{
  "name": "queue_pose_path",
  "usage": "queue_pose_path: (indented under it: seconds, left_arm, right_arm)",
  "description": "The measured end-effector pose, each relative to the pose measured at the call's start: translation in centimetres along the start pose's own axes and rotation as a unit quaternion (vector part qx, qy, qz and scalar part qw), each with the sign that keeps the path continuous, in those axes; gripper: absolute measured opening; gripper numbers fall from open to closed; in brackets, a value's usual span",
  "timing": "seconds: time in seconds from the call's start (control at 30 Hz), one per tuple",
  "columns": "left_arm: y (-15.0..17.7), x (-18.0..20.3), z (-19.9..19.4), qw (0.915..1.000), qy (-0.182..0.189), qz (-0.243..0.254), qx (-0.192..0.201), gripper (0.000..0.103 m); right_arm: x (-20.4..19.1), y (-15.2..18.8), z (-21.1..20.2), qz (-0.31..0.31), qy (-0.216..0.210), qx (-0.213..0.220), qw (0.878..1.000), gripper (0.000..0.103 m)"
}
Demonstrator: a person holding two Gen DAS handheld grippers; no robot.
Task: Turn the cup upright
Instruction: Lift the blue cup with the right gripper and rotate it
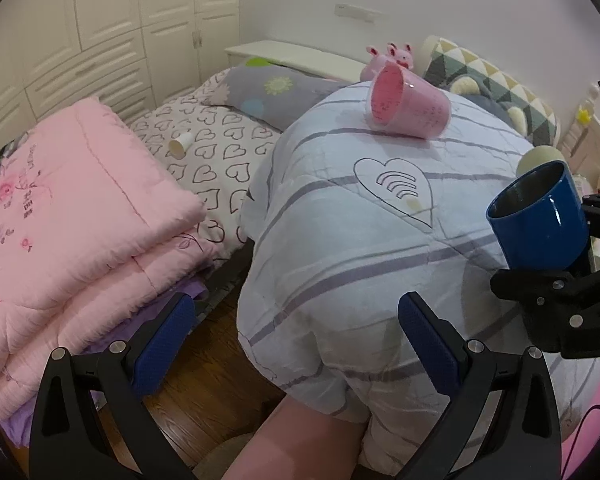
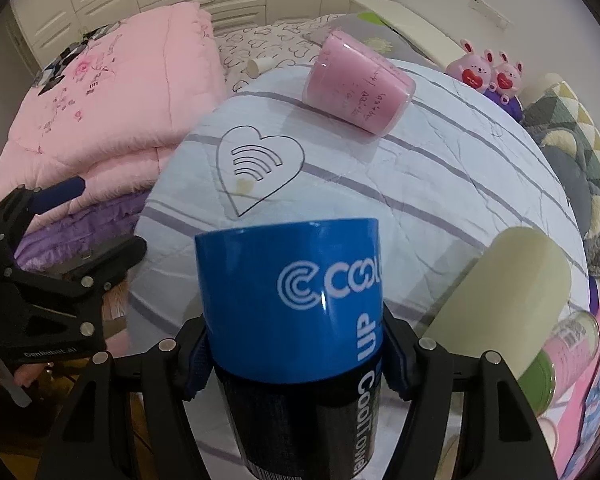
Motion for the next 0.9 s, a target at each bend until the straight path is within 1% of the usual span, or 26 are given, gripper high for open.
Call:
queue_pose_path:
  seconds: [0.17,0.27,0.33,0.37,0.47,0.6,0.63,0.7,0.73,0.77,0.83,0.9]
  left_arm:
    - [-0.2,0.2,-0.8,0.9999,0.004,0.013,0.008,0.103]
    - [-0.6,1.0,-1.5,0.9993,0.012,0.030,0.020,0.103]
    - [-0.9,1.6,-1.8,0.9986,0.018,0.042,0.026,0.103]
    - [-1.1,2.1,-2.1,0.9978,0.025,0.054,0.030,0.103]
    - [-1.4,3.5,-2.7,0.9952,0.040,0.080,0.040,0.103]
    - [-1.8,5.5,-3.3,0.9904,0.062,0.114,0.048,0.103]
    - [-1.8,6.0,-3.4,0.9889,0.069,0.122,0.049,0.103]
    - [-1.9,7.1,-3.4,0.9860,0.081,0.137,0.051,0.103]
    - [-2.0,7.5,-3.4,0.9848,0.085,0.143,0.050,0.103]
    - [-1.9,8.0,-3.2,0.9835,0.090,0.150,0.047,0.103]
    - [-1.9,8.7,-3.1,0.9816,0.097,0.158,0.044,0.103]
    - [-1.9,9.3,-3.1,0.9799,0.101,0.166,0.046,0.103]
  right_arm:
    - [-0.5,0.5,-0.7,0.025,-0.013,0.009,1.000,0.068]
    - [-0.3,1.1,-1.3,0.047,-0.006,0.017,0.999,0.068]
    - [-0.2,1.8,-1.8,0.077,-0.016,0.024,0.997,0.068]
    - [0.0,2.3,-2.1,0.099,-0.027,0.027,0.994,0.068]
    - [0.4,3.9,-2.6,0.151,-0.042,0.031,0.987,0.068]
    - [1.0,6.5,-3.4,0.240,-0.072,0.042,0.967,0.067]
    - [1.1,7.1,-3.5,0.255,-0.072,0.043,0.963,0.067]
    - [2.1,8.3,-3.5,0.292,-0.059,0.052,0.953,0.067]
    - [2.4,8.5,-3.4,0.308,-0.064,0.064,0.947,0.067]
    - [2.9,8.7,-3.5,0.330,-0.070,0.084,0.938,0.067]
    - [3.8,8.6,-3.7,0.352,-0.073,0.111,0.927,0.067]
    - [4.1,8.8,-3.5,0.364,-0.068,0.135,0.919,0.068]
Point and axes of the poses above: each gripper's, at about its wrist camera, not at the fingertips, and z roughly the way its jaws point, x to its right, y to its underside, the point moved 10 cm from there along z, roughly the way its jaws point, and after that the axes turned 11 degrees about -y, right-handed, at the moved point
